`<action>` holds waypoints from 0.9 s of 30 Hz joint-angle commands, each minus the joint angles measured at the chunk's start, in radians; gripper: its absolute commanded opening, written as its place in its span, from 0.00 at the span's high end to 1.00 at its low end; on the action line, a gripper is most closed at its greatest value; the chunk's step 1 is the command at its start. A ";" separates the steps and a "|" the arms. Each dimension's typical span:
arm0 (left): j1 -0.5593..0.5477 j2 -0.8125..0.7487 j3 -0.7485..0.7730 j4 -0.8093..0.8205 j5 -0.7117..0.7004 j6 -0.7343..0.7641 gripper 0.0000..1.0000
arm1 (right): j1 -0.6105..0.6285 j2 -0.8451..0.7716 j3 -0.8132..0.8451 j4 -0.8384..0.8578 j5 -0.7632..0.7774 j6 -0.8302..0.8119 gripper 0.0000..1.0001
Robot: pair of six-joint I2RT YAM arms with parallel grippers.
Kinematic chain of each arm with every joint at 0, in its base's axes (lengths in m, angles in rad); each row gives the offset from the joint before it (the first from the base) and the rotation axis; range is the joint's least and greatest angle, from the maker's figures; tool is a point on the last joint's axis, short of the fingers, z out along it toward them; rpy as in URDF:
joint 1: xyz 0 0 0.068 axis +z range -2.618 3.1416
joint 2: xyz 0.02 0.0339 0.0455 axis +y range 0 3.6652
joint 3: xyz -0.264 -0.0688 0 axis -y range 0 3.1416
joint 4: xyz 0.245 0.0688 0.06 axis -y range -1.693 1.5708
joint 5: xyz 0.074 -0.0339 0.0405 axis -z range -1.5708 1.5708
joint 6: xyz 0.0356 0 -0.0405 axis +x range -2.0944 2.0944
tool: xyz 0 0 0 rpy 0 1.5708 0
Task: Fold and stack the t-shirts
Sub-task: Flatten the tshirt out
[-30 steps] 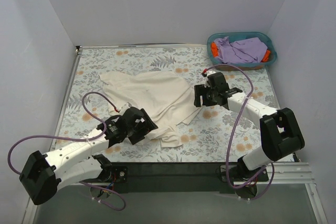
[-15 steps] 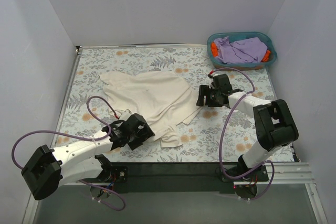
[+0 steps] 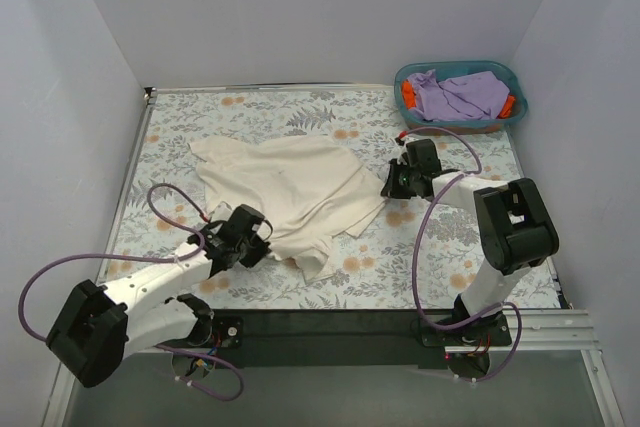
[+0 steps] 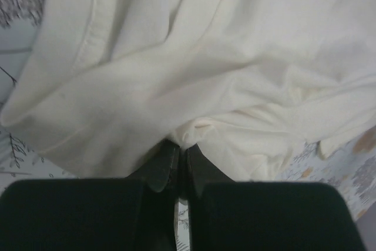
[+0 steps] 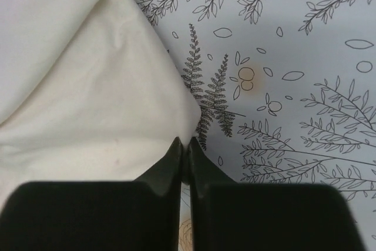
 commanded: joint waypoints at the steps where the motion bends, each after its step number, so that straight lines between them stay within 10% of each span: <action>1: 0.159 -0.039 0.064 0.034 -0.006 0.094 1.00 | -0.019 0.013 0.036 -0.046 0.007 -0.045 0.99; 8: 0.498 0.166 0.473 -0.002 0.143 0.499 1.00 | -0.036 -0.099 0.326 -0.334 0.312 -0.234 0.99; 15: 0.549 0.192 0.779 -0.191 0.019 0.657 1.00 | -0.021 -0.242 0.512 -0.494 0.471 -0.358 0.99; 27: 0.551 -0.081 0.571 -0.326 0.067 0.632 1.00 | 0.244 -0.320 0.203 -0.582 0.263 -0.256 0.88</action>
